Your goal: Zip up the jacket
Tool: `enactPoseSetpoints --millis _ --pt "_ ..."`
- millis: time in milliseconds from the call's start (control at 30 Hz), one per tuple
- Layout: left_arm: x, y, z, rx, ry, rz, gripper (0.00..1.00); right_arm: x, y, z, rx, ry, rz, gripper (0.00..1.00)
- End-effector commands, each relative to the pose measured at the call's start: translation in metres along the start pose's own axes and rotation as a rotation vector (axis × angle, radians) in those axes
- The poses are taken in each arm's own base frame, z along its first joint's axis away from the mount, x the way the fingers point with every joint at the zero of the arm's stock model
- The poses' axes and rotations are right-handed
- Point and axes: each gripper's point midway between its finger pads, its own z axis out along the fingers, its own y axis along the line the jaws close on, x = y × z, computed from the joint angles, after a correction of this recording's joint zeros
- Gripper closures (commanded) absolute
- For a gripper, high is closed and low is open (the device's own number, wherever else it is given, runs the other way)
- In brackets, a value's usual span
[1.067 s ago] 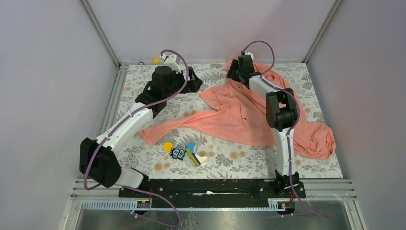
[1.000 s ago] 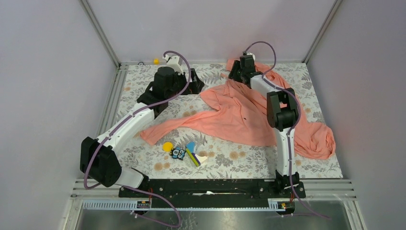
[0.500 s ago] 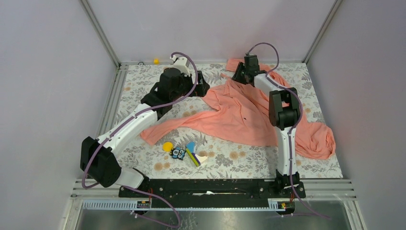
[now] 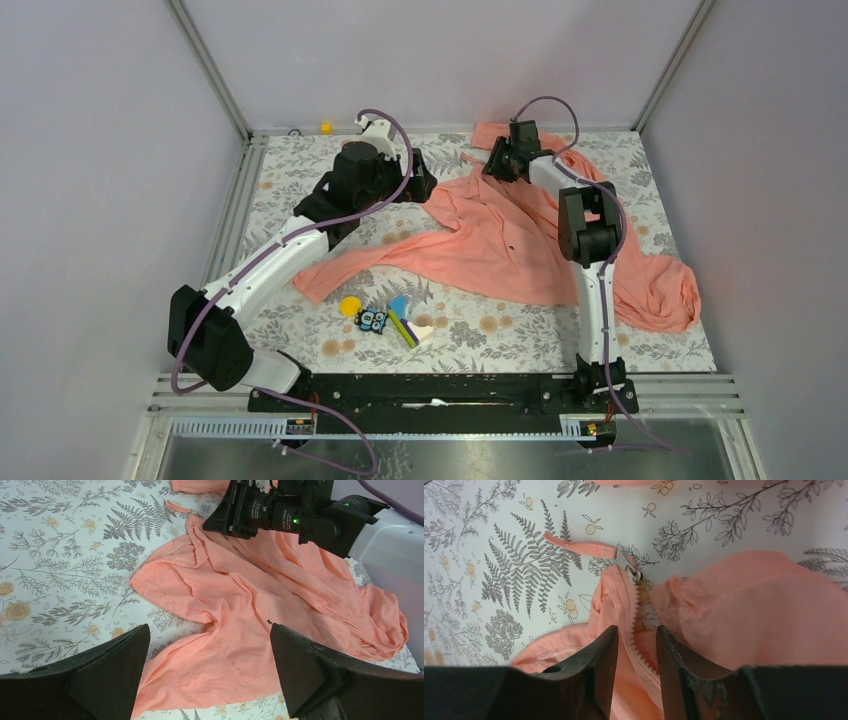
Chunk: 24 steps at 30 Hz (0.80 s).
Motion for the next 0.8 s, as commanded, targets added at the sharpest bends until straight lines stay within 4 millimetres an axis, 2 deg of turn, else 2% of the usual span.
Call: enactPoseSetpoints --millis 0,167,300,400,500,567,633,667,767 --pt "-0.035 -0.014 -0.009 0.029 -0.097 0.015 0.01 -0.013 0.011 0.004 -0.07 0.014 -0.012 0.6" --pt "-0.033 -0.013 -0.007 0.026 -0.089 0.015 0.01 -0.015 0.014 0.007 -0.111 0.026 -0.009 0.69" --pt "-0.035 -0.009 -0.007 0.004 -0.102 0.006 0.01 -0.024 0.027 0.004 -0.18 0.019 -0.028 0.89" --pt "-0.034 -0.008 -0.004 0.005 -0.111 -0.023 0.01 -0.034 0.04 -0.004 -0.243 -0.002 -0.05 0.99" --pt "-0.04 -0.008 0.001 0.002 -0.144 -0.104 0.01 -0.037 0.052 -0.013 -0.304 -0.018 -0.074 1.0" --pt "-0.051 -0.012 0.002 0.023 -0.205 -0.17 0.01 -0.035 0.06 -0.021 -0.359 -0.016 -0.086 1.0" --pt "-0.06 -0.013 0.004 0.05 -0.289 -0.256 0.01 -0.038 0.075 -0.035 -0.442 -0.038 -0.118 1.0" --pt "-0.057 -0.009 0.008 0.059 -0.317 -0.287 0.01 -0.037 0.083 -0.044 -0.49 -0.046 -0.143 1.0" --pt "-0.061 0.007 0.028 0.084 -0.388 -0.383 0.01 -0.035 0.098 -0.073 -0.59 -0.076 -0.229 1.0"
